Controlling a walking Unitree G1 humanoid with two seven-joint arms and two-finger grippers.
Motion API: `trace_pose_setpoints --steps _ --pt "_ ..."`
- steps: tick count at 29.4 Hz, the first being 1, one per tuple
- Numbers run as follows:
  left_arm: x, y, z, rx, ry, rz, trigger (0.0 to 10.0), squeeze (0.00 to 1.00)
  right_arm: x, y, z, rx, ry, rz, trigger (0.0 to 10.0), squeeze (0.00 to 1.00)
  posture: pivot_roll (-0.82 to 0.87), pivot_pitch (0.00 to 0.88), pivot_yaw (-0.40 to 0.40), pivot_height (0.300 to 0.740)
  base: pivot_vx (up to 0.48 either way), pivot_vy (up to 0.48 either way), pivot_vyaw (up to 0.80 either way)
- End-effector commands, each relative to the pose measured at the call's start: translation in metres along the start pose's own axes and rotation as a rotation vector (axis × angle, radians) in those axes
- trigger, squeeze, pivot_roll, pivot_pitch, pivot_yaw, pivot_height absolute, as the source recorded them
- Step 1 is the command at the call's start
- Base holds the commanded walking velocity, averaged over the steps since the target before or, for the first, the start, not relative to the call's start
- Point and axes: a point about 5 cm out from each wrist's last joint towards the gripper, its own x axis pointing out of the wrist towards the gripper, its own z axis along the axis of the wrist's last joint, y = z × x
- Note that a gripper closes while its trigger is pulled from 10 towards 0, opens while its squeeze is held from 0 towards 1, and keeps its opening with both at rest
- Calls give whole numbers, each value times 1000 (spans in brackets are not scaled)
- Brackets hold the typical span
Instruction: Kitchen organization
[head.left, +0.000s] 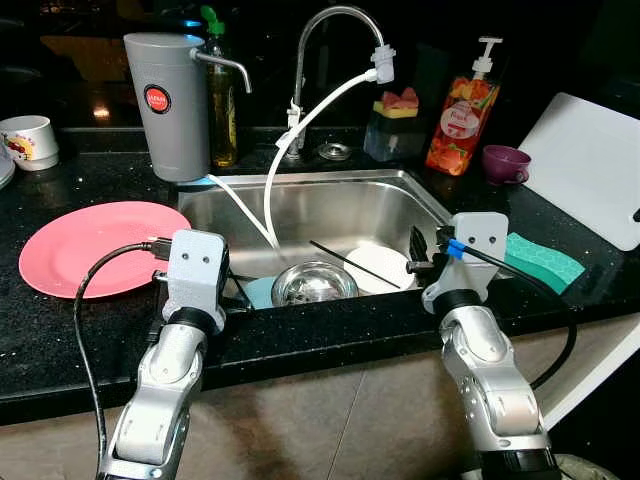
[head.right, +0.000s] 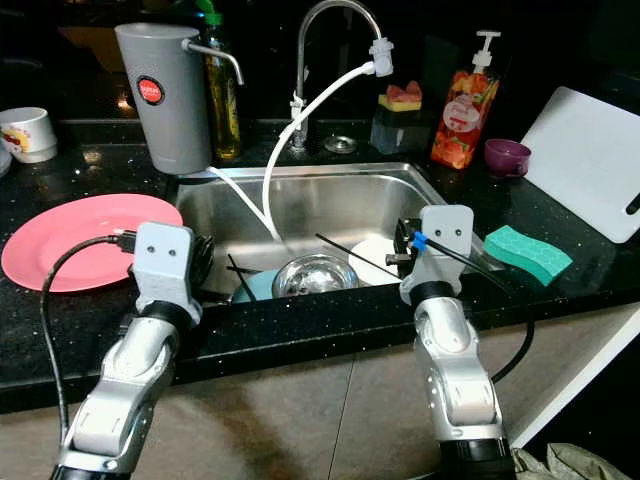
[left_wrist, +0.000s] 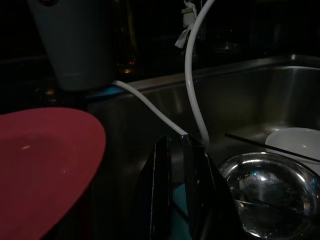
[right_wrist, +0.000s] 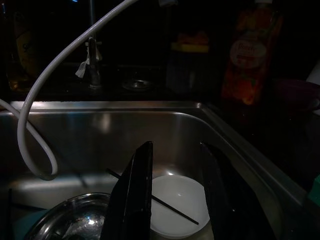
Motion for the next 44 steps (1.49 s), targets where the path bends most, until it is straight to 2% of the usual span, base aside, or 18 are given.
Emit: trace_pose_setpoints --steps 1,16,28,44 --pt "-4 -2 1 15 -11 -10 10000 0 -2 -2 -2 -10 -1 -5 10000 0 149 99 -80 740 0 0 0" --pt "-5 -8 1 32 -16 -31 10000 0 -3 -2 -7 5 17 -17 10000 0 148 90 -77 740 0 0 0" --pt "-4 -2 5 13 -25 -2 10000 0 -3 0 -3 -3 4 -6 10000 0 148 95 -76 740 0 0 0" --pt "-1 -1 11 -38 -28 17 10000 0 3 4 18 26 -56 4 10000 0 145 98 -81 740 0 0 0"
